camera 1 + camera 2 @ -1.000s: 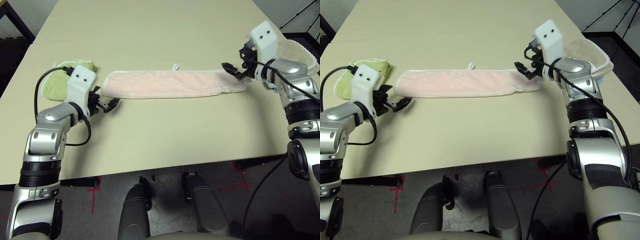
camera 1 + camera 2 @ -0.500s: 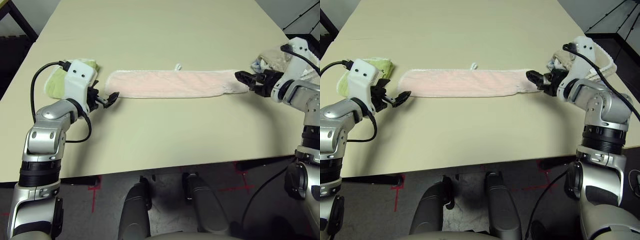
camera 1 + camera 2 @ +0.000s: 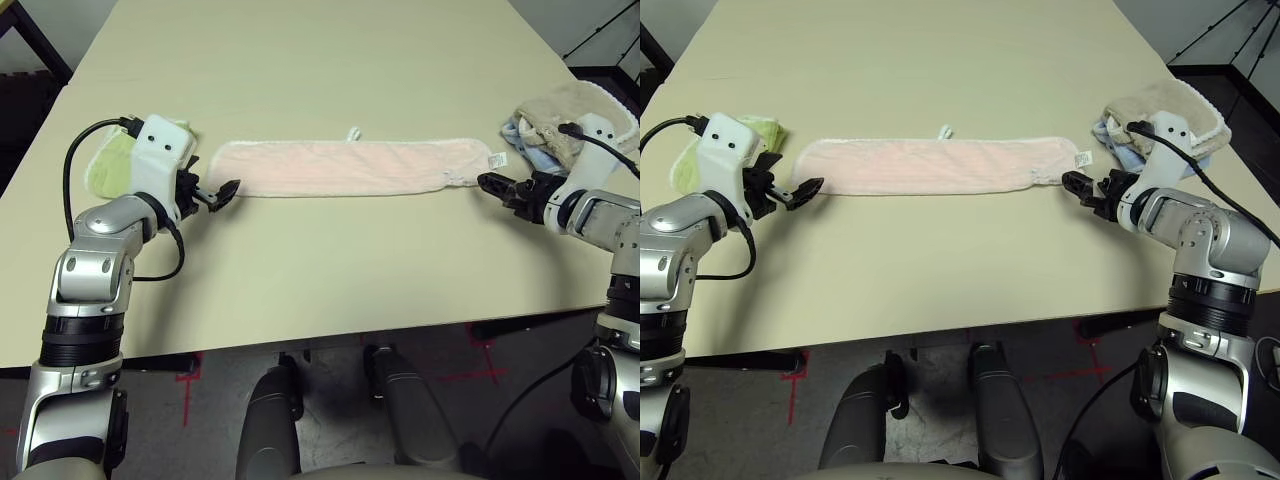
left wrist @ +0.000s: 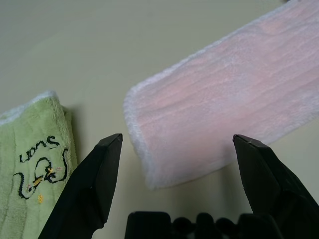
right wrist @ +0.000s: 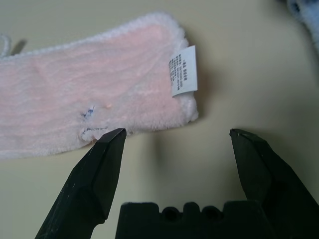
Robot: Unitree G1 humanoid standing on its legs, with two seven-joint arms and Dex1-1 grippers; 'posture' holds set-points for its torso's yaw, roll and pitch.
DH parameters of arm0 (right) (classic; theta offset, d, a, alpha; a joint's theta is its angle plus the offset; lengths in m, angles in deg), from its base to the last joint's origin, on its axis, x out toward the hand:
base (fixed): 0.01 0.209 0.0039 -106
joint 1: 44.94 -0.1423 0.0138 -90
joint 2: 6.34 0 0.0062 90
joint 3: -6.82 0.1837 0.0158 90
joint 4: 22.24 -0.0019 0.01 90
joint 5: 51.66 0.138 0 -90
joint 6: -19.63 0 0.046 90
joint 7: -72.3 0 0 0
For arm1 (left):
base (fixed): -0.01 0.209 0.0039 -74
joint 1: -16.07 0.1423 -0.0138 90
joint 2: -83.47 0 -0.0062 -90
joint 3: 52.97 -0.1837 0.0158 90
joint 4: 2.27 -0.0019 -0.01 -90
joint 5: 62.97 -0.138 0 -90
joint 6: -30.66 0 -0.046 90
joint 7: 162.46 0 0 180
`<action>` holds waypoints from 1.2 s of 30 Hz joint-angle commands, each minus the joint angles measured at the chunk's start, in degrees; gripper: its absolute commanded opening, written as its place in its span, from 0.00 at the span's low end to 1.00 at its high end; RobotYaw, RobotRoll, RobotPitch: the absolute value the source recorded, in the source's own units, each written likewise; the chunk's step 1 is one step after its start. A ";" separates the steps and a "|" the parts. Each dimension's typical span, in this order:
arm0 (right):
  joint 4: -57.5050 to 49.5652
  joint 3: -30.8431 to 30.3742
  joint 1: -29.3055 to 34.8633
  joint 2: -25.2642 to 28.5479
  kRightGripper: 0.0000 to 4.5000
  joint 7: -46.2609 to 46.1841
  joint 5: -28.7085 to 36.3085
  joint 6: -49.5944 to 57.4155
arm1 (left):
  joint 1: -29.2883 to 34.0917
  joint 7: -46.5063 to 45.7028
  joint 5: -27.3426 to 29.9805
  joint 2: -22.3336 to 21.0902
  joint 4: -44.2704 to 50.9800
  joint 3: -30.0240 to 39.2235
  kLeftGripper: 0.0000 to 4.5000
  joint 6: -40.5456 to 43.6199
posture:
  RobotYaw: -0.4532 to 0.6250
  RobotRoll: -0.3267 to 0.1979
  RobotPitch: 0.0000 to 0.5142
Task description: Fold the towel and set it aside.
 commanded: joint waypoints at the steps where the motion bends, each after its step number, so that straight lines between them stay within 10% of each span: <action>1: 2.96 -1.07 -1.01 -0.97 1.00 -0.95 -0.04 -1.87 | 1.23 0.39 -0.54 -0.85 0.69 -0.99 1.00 -0.10 | 0.26 0.62 0.48; 20: 12.03 0.08 -4.50 -5.50 1.00 -6.89 0.22 -7.56 | 2.97 0.42 -0.76 -2.29 1.44 -0.56 1.00 0.09 | 0.27 0.62 0.49; 32: 18.48 -1.29 -5.01 -5.07 0.00 -7.66 -0.50 -13.88 | 3.41 0.64 -1.24 -2.61 1.37 -0.95 1.00 -0.17 | 0.28 0.62 0.49; 36: 20.48 -1.31 -5.53 -4.24 0.00 -7.22 -0.75 -15.65 | 3.49 0.62 -1.33 -2.64 1.41 -1.00 1.00 -0.12 | 0.28 0.62 0.49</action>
